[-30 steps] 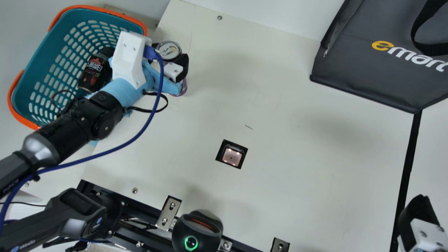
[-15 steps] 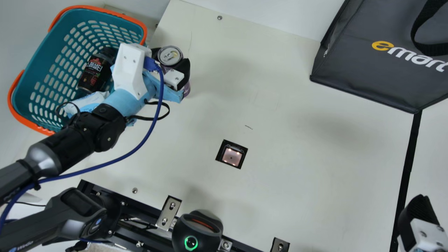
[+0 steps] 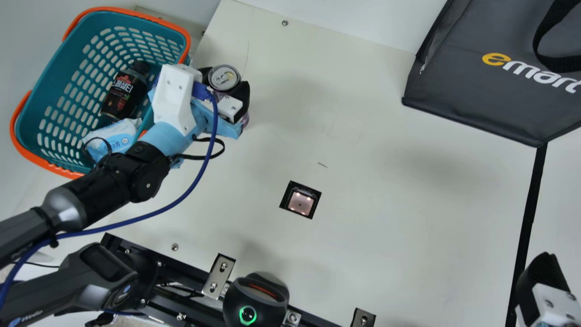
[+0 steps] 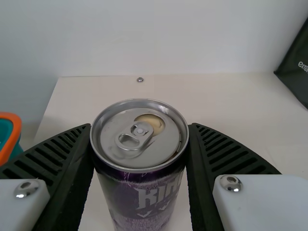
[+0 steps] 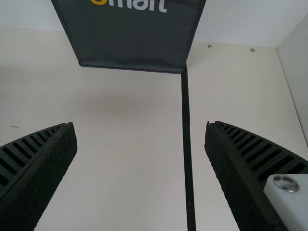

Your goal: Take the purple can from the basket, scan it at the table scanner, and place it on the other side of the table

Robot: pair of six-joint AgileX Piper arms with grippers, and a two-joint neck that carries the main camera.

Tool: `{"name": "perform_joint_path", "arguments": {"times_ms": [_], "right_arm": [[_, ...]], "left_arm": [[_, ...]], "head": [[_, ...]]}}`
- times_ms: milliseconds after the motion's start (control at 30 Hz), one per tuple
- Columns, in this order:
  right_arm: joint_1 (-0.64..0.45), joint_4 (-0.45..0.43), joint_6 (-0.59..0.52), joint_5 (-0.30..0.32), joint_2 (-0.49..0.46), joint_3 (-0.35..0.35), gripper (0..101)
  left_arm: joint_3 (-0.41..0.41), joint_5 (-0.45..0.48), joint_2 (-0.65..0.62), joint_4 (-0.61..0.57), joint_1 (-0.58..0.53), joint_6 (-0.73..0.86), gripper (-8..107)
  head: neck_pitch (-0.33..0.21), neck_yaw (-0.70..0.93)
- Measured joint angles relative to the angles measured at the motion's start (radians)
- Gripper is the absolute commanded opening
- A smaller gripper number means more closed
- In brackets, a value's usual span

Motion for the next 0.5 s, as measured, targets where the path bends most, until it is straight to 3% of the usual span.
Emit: {"name": "perform_joint_path", "arguments": {"times_ms": [500], "right_arm": [[0.0,0.0,0.0,0.0,0.0,0.0,95]], "left_arm": [[-0.002,0.01,0.013,-0.002,0.006,0.009,62]], "head": [[0.0,0.0]]}}
